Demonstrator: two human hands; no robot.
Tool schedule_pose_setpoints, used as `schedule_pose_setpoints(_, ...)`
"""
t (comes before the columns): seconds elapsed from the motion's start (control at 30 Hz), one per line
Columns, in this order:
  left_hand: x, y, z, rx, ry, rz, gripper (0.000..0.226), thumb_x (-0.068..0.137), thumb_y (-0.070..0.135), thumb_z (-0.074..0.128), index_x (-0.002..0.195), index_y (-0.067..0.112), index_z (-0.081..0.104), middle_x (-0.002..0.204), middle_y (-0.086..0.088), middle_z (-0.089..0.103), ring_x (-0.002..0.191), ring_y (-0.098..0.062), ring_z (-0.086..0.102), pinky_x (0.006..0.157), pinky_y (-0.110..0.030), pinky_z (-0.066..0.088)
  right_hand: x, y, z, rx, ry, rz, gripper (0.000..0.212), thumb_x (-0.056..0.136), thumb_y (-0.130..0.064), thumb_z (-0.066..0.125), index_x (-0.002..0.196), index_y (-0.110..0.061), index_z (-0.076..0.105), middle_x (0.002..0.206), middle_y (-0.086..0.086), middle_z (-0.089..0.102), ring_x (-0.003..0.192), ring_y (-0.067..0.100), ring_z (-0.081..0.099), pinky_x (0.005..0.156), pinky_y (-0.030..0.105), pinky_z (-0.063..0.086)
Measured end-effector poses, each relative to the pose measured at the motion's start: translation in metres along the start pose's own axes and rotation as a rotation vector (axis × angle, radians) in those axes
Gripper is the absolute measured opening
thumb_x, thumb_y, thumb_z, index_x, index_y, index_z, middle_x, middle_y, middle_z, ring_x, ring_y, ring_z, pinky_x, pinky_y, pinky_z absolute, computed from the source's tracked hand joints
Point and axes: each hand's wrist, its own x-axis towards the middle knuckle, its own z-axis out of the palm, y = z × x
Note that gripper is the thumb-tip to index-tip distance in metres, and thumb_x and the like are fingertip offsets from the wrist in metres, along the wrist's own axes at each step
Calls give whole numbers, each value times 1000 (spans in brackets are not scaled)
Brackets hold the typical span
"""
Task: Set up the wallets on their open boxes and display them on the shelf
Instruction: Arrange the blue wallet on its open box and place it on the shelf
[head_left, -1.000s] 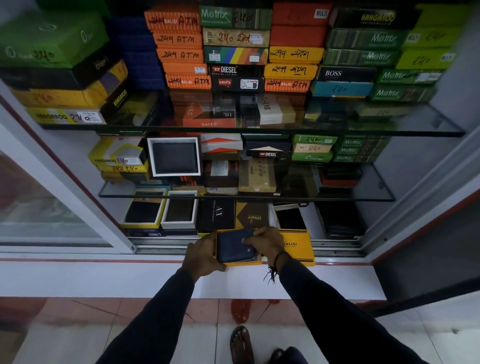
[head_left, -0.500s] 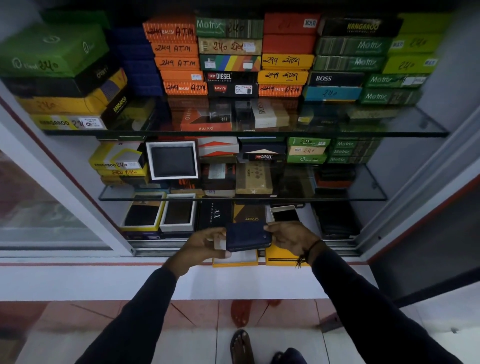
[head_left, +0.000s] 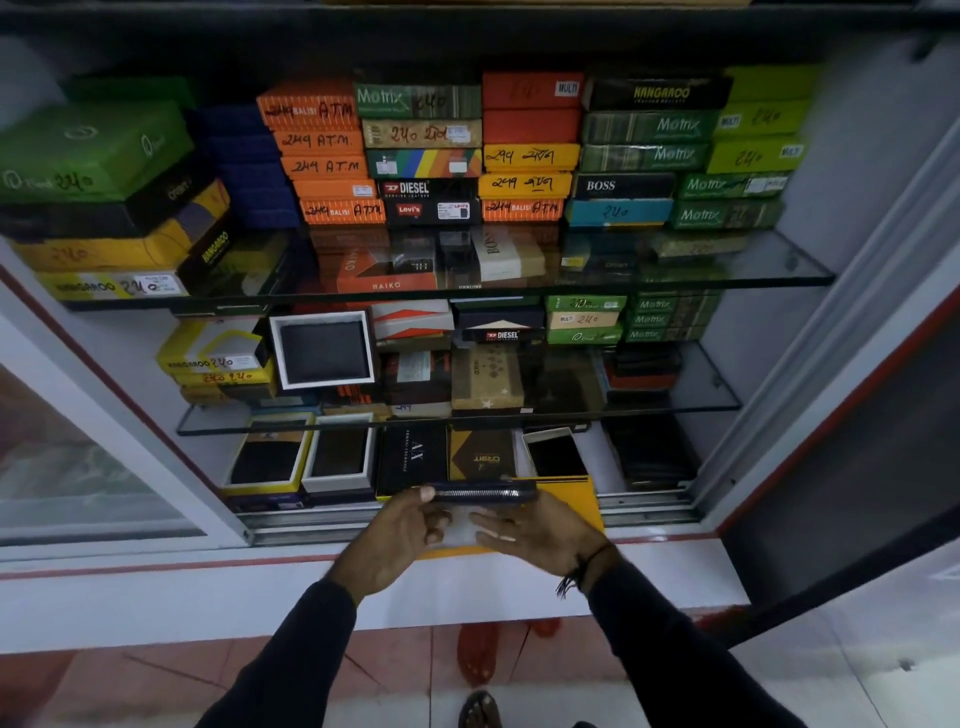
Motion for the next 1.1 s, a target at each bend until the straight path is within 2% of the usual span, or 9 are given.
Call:
schedule_pose_setpoints(0.07,-1,-2,11,-36,-5,-12,15,75,28,77,81,15,76,86,-13,69,61,-16,56,55,-27,41,0,7,12,-11,-43,-5,33,100,-10,47,129,2,58,128,21,64,111,31,68,86,38,60)
schedule_pose_setpoints(0.17,-1,-2,16,-97,24,12,46,70,35,78,104,6,67,84,-13,69,61,-17,56,53,-28,43,1,5,19,-87,1,-100,21,96,0,53,113,0,66,103,15,71,88,19,70,75,24,61)
schedule_pose_setpoints(0.23,0,-1,12,-119,61,27,48,70,34,74,107,5,63,83,-14,69,63,-18,56,57,-29,42,3,1,17,-171,48,-160,15,93,1,58,101,-3,70,92,9,75,82,15,70,73,21,59)
schedule_pose_setpoints(0.33,0,-2,2,-74,112,53,48,62,37,84,98,10,67,83,-13,69,67,-17,57,59,-30,41,-1,-10,6,-281,126,-259,15,89,4,62,98,-3,72,90,11,76,83,20,72,74,26,59)
schedule_pose_setpoints(0.43,-4,-2,-13,16,244,95,21,63,36,81,76,21,76,80,-8,65,71,-18,53,64,-33,36,-13,-24,-6,-308,215,-367,19,81,2,73,100,0,73,98,18,73,86,24,71,73,28,60)
schedule_pose_setpoints(0.73,4,-15,14,186,472,266,23,78,-4,78,95,8,70,79,-3,71,68,-10,66,65,-26,49,-16,10,48,-575,384,-626,21,77,5,76,67,-14,78,66,3,75,62,18,70,59,30,58)
schedule_pose_setpoints(0.8,9,-21,20,158,504,284,27,81,-13,70,96,10,69,82,-4,71,74,-14,66,66,-23,52,-6,29,64,-758,421,-750,18,77,-6,74,67,-20,78,67,0,75,66,16,70,69,33,59)
schedule_pose_setpoints(0.97,8,-33,9,90,525,288,25,88,-8,62,90,13,74,79,2,78,88,-24,65,82,-39,50,0,43,77,-1134,482,-925,12,84,-13,69,84,-14,81,85,-3,80,78,-2,67,74,0,45)
schedule_pose_setpoints(1.1,1,-24,-2,136,427,264,8,85,1,71,87,6,76,81,-8,73,89,-29,62,79,-37,50,-8,25,66,-1137,464,-850,10,85,-12,71,87,-13,81,88,0,80,83,6,73,82,17,57)
